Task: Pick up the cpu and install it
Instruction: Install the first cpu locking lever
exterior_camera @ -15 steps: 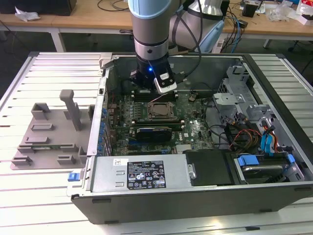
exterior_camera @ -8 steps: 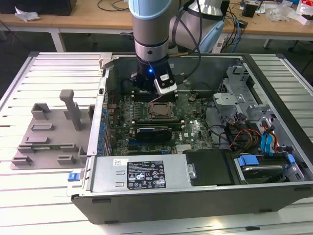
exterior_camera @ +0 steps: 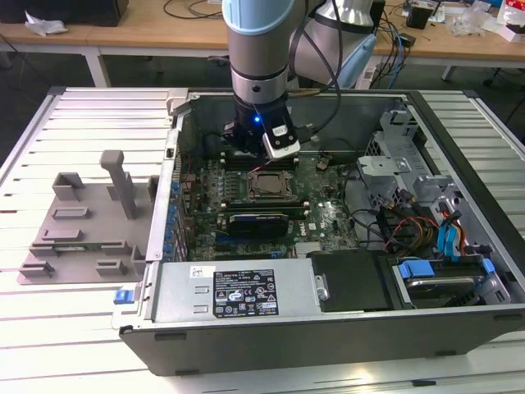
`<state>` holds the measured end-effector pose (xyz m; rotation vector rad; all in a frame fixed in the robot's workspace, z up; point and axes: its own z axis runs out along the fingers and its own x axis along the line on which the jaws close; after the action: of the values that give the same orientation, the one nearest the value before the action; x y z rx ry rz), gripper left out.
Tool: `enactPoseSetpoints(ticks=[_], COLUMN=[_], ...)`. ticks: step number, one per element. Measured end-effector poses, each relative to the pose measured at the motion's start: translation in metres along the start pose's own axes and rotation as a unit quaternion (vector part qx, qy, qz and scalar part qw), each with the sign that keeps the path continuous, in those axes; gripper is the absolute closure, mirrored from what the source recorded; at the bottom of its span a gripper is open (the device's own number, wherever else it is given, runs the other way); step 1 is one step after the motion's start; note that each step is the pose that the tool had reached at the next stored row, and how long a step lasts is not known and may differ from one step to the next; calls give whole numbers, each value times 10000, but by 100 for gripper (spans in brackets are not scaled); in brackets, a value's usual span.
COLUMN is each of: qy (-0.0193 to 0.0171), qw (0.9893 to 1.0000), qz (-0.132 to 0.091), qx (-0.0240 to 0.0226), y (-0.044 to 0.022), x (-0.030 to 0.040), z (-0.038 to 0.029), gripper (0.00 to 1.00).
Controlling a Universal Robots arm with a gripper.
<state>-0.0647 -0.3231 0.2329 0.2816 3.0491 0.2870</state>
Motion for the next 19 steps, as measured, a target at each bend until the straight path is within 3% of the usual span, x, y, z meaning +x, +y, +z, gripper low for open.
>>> enactPoseSetpoints(ticks=[9,15,19], qy=[-16,-34,-40], qw=[10000,9999,9998], qz=[67,150,180], qx=[17,30,34], y=[89,168,179], x=[-13,-64,-83], z=[42,107,125], gripper=[89,89,89])
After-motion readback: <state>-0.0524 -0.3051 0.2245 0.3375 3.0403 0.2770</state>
